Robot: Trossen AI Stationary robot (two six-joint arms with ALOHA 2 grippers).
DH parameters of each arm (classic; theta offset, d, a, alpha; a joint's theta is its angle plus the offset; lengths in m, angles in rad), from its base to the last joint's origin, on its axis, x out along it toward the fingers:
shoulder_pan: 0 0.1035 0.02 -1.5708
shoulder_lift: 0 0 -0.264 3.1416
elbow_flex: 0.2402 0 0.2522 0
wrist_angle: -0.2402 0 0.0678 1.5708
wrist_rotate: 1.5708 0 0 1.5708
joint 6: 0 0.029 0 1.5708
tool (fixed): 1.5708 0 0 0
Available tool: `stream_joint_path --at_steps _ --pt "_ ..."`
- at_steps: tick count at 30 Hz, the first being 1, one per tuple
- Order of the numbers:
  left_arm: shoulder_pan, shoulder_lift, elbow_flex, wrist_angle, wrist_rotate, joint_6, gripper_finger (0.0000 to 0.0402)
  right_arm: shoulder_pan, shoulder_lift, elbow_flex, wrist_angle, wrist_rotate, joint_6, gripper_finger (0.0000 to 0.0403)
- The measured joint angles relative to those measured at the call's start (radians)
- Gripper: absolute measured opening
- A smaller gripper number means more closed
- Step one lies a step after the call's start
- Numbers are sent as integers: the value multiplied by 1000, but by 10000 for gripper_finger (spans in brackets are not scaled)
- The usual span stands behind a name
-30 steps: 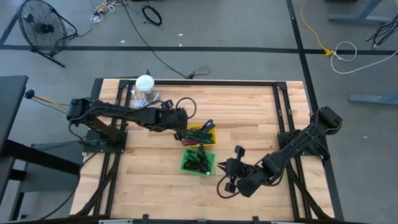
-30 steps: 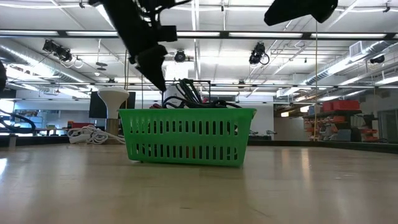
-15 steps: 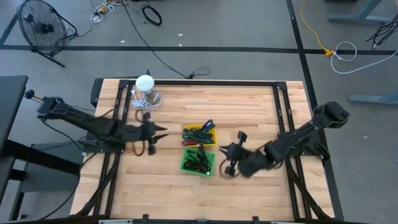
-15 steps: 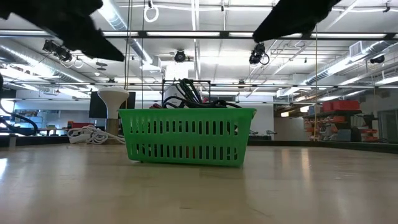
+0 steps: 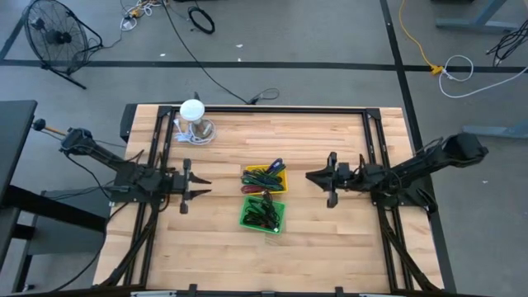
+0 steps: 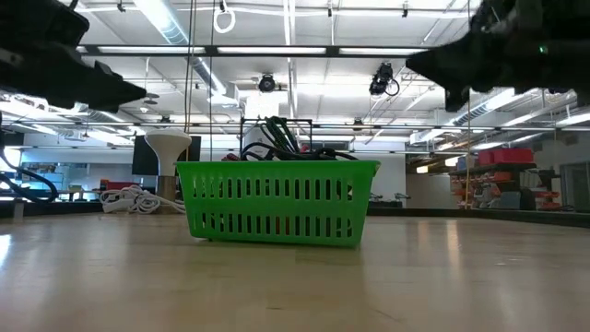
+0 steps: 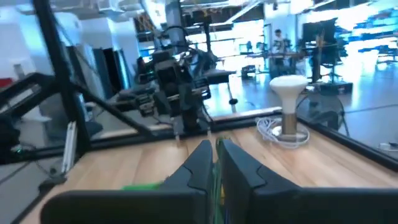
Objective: Pick & Place USB Port
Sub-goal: Return to Home Position
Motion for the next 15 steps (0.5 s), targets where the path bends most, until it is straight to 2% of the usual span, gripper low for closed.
stream_joint_path --at_steps 3,5,11,15 --pt "6 -32 -17 -34 -9 23 115 -48 5 -67 57 -57 0 36" --pt "13 -31 -17 -26 -17 22 115 -74 5 -99 61 -59 2 36" --pt "14 -30 -17 -44 -44 30 115 -91 5 -136 17 46 64 36" --pt "14 -31 -17 -31 -22 29 115 -91 6 -135 21 61 65 36"
